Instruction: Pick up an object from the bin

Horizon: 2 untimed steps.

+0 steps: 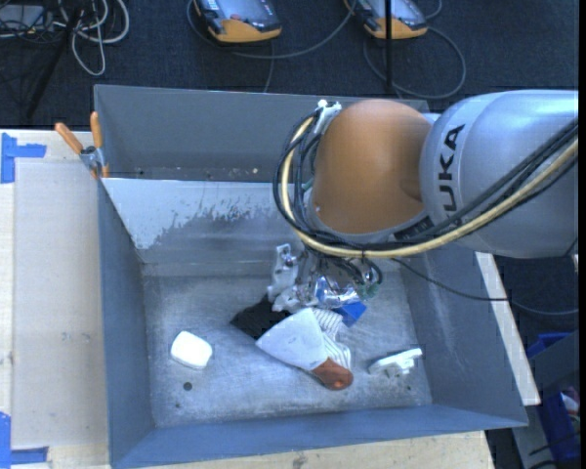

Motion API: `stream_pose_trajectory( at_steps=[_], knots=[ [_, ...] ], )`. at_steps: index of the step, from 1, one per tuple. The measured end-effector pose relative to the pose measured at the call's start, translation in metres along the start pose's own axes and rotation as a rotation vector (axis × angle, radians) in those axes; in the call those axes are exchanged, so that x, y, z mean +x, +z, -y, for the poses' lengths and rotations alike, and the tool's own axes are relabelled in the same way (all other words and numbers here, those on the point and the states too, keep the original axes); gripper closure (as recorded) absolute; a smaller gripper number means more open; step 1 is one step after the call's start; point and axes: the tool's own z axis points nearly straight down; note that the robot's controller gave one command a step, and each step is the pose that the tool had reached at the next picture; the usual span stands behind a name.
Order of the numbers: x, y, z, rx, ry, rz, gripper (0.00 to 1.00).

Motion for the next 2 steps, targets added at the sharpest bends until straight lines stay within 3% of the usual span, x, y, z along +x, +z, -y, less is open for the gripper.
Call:
stream_pose_trajectory(
  at_steps=[1, 2],
  knots=[
    [-0.009, -0.054, 0.011, 0.0, -0.06, 0.002, 1.0],
    [0.034, -0.079, 0.032, 0.001, -0.253, 0.008, 1.0]
  ],
)
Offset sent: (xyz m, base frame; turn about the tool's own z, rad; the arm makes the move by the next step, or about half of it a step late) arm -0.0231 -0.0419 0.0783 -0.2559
